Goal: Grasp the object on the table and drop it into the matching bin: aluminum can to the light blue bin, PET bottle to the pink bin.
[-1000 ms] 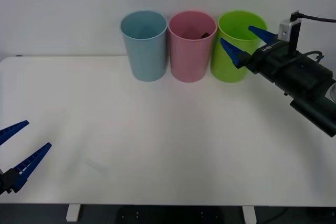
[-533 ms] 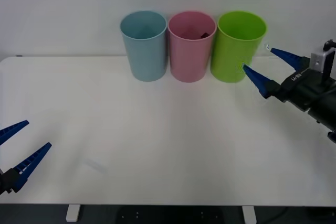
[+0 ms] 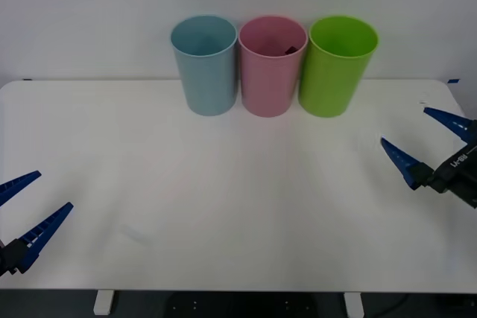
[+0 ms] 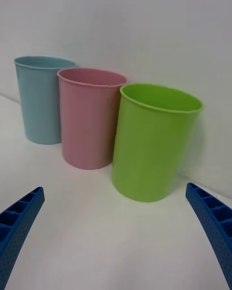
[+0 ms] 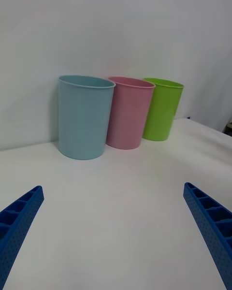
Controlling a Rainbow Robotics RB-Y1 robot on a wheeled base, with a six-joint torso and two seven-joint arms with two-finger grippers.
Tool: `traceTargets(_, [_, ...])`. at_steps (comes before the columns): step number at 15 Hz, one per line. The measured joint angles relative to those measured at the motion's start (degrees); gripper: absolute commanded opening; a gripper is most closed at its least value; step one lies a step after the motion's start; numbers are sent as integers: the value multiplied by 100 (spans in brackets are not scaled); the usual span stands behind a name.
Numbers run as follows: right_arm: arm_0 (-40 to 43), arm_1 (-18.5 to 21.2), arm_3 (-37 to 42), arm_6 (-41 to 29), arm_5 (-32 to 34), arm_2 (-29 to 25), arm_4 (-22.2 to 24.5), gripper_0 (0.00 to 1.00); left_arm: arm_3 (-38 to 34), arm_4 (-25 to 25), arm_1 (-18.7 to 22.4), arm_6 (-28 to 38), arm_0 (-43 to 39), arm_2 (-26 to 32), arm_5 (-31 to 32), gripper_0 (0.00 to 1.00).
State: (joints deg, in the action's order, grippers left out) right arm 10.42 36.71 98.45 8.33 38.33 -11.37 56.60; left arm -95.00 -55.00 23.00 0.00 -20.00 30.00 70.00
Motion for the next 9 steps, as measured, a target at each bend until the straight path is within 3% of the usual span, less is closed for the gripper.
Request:
traceTargets(4, [505, -131, 0, 90, 641, -559, 65, 100, 0, 0, 0, 0, 0, 0, 0, 100])
traceTargets(9, [829, -639, 0, -5, 1647, -1426, 516, 100, 0, 0, 0, 0, 0, 0, 0, 100])
